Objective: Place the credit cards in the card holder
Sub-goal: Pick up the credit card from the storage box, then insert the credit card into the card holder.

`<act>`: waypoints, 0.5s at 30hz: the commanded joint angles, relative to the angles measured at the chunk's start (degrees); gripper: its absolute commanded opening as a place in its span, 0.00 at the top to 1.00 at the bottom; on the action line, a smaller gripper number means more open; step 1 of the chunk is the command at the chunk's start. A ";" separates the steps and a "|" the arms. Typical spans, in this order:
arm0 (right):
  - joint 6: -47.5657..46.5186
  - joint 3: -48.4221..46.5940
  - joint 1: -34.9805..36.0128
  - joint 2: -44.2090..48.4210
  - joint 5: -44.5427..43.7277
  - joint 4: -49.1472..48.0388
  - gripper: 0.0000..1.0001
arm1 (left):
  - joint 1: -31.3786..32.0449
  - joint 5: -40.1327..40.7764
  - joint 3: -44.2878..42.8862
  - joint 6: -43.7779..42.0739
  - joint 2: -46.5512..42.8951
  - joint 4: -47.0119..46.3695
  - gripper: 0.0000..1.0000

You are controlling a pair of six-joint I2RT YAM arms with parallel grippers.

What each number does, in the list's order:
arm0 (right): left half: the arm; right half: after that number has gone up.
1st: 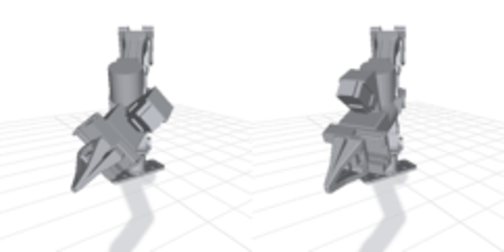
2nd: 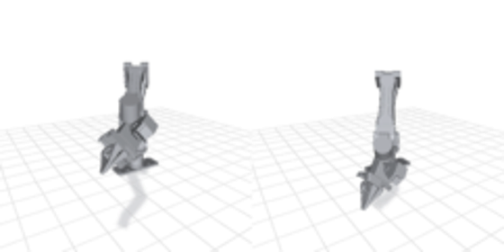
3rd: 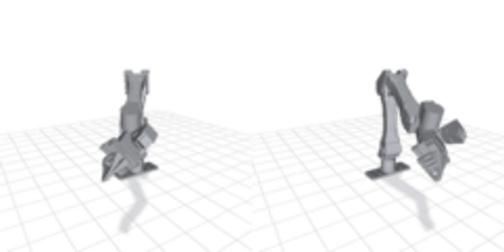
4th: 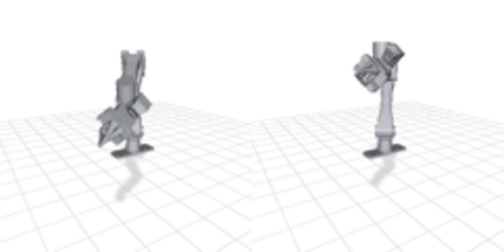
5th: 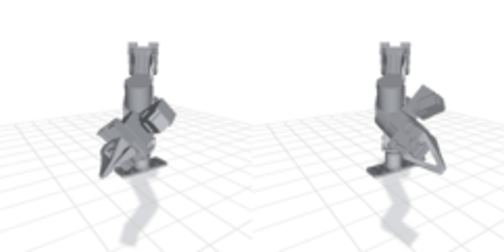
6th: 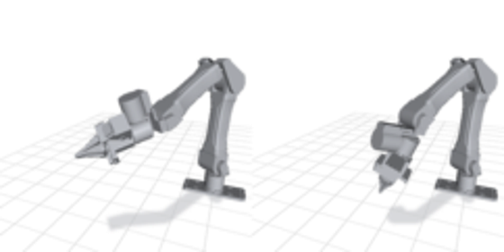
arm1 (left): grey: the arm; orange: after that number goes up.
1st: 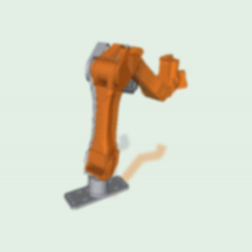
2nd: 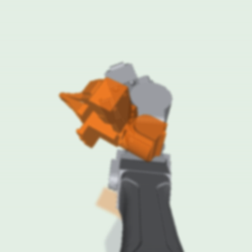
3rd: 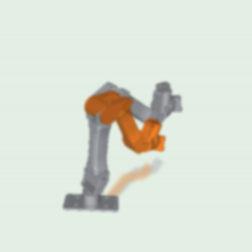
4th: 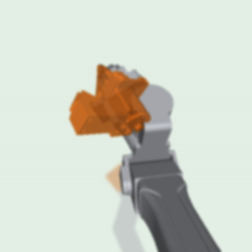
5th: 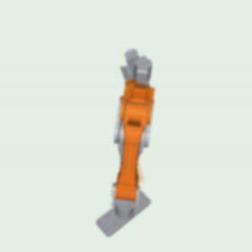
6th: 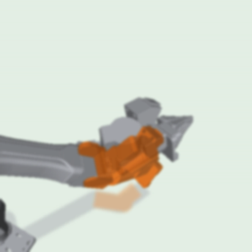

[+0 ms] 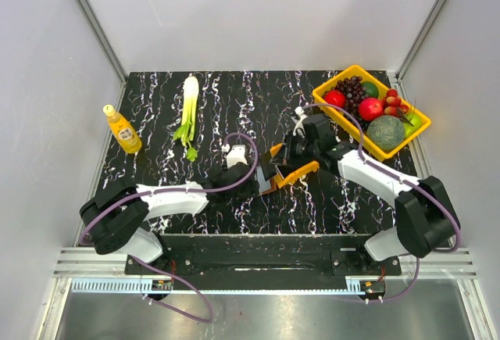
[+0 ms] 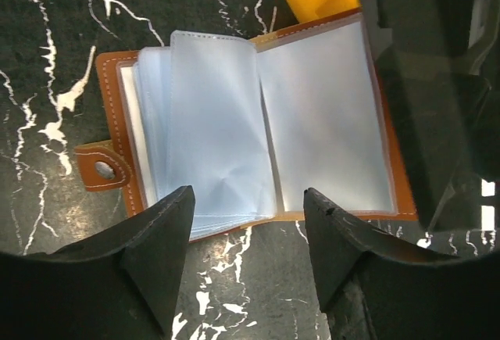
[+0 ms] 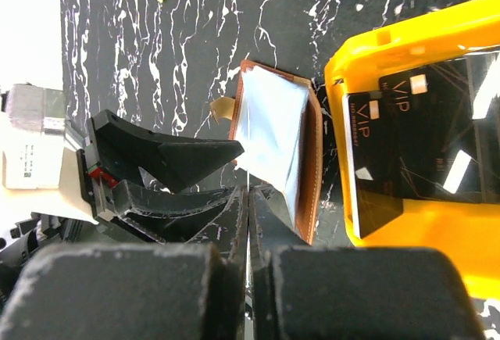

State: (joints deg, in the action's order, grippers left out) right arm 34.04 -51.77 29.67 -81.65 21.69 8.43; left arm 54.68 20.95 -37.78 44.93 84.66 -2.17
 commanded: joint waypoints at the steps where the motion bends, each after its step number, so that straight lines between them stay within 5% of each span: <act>1: 1.90 -1.58 1.62 -3.77 -0.51 -4.38 1.00 | -0.45 3.22 -0.54 1.65 -0.99 2.09 0.40; 6: 1.91 -0.27 1.62 -6.68 -2.44 -6.31 1.00 | -0.88 5.94 -0.98 2.53 -0.90 6.83 0.48; 15: 4.45 2.72 2.41 -10.81 -2.62 -14.14 1.00 | -3.43 5.77 -0.90 2.18 0.07 8.41 0.49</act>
State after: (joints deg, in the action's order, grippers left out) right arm 37.28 -49.80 31.22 -91.35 20.49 -0.30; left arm 52.03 24.84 -37.78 46.59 84.79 5.58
